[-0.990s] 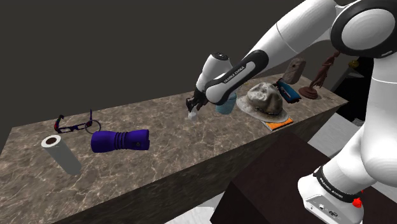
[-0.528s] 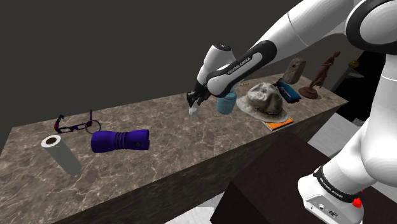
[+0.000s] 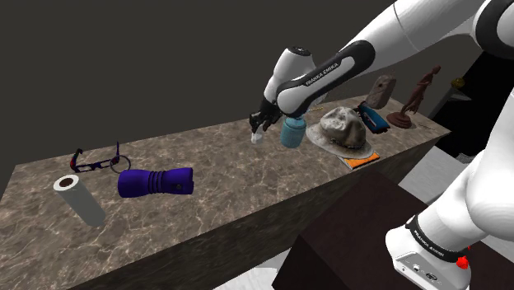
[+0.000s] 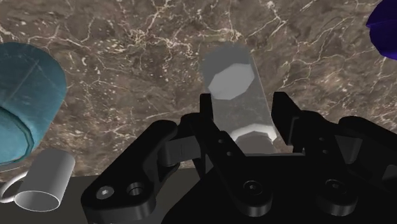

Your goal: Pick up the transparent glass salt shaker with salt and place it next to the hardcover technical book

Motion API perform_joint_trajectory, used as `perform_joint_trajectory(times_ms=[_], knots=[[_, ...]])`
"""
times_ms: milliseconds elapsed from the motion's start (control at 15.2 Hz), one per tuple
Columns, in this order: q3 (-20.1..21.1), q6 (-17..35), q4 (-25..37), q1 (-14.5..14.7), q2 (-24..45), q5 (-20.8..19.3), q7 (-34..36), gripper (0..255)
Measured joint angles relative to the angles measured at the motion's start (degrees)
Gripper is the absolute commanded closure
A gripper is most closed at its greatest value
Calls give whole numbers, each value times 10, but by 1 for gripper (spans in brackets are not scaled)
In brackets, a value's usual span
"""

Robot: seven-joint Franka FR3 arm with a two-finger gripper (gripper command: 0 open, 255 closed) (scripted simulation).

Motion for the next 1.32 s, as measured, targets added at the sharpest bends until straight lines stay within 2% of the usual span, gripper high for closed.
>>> perform_joint_trajectory(times_ms=[396, 792, 1320], knots=[[10, 33, -104, -69, -66, 54, -106, 255], [9, 39, -175, -131, -124, 121, -229, 255], [-31, 36, -250, -195, -182, 212, -416, 255]])
